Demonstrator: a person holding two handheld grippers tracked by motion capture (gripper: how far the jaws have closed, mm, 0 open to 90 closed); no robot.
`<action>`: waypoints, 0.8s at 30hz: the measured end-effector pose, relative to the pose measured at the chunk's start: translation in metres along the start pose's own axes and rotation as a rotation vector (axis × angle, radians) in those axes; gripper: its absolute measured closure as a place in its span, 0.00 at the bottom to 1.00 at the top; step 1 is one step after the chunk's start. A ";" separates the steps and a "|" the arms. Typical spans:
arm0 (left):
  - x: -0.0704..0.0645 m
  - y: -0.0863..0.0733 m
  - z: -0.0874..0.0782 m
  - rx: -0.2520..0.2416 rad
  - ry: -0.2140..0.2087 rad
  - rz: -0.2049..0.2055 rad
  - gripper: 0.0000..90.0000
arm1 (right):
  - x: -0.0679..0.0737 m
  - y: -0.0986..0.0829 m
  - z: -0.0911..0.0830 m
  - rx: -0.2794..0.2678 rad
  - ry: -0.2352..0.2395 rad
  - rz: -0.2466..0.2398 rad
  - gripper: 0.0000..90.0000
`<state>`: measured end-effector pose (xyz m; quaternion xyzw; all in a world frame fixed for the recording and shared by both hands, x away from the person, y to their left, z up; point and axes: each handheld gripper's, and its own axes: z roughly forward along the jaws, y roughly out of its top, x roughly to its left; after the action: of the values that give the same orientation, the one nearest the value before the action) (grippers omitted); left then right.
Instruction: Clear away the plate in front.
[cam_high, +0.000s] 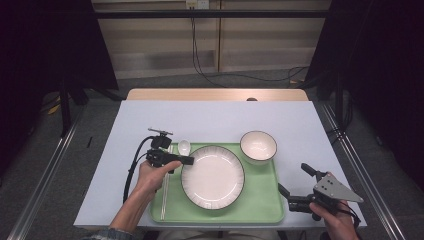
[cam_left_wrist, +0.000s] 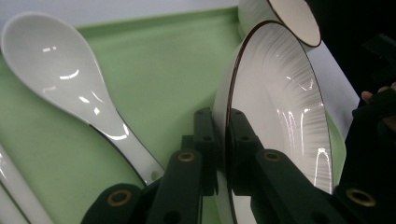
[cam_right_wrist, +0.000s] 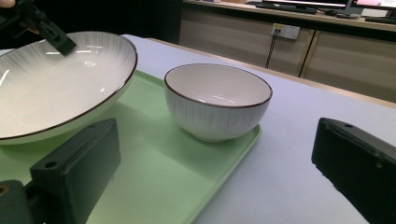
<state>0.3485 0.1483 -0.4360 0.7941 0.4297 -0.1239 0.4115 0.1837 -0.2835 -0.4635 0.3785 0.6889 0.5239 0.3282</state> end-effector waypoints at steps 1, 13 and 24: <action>-0.001 -0.001 0.002 0.001 -0.005 -0.014 0.94 | 0.000 0.000 0.000 0.002 0.003 0.003 0.01; -0.005 -0.003 0.021 0.056 -0.040 -0.009 0.94 | 0.000 0.000 0.001 -0.001 0.000 -0.005 0.01; -0.009 0.001 0.029 0.070 0.029 0.033 0.96 | 0.000 0.000 0.003 0.004 0.006 -0.005 0.01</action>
<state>0.3486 0.1210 -0.4483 0.8167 0.4178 -0.1206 0.3792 0.1857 -0.2819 -0.4642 0.3758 0.6920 0.5228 0.3265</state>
